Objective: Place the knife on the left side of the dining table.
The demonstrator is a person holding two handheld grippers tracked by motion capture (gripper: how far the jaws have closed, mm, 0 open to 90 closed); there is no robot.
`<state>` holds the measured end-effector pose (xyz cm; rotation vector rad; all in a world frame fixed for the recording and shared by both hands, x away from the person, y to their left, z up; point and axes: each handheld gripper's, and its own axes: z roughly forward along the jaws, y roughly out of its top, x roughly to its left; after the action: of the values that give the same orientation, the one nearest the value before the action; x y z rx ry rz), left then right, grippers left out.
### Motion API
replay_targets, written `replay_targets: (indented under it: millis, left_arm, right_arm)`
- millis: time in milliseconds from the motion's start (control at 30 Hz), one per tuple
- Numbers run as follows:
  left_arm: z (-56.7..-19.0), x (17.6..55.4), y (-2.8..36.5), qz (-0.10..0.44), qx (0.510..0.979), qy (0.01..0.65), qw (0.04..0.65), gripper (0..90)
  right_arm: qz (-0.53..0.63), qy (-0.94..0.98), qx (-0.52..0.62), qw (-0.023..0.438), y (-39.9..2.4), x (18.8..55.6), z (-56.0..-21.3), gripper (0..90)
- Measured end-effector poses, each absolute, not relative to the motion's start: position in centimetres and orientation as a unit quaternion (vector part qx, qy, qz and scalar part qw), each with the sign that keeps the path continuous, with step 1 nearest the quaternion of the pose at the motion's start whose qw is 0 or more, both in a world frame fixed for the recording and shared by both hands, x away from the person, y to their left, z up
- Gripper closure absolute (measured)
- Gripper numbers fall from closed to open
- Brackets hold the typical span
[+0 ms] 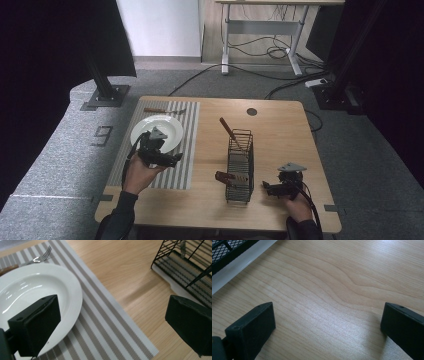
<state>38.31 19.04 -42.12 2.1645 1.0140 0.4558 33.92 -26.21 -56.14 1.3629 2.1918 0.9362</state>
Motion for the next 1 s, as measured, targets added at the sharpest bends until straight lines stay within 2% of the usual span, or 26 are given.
replay_targets:
  millis: [1000]
  left_arm:
    - [-39.5,42.2,11.3,0.143,0.817,0.412,0.378,2.5]
  right_arm:
    - [0.334,0.783,0.487,0.197,-26.2,33.9,-56.1,0.0]
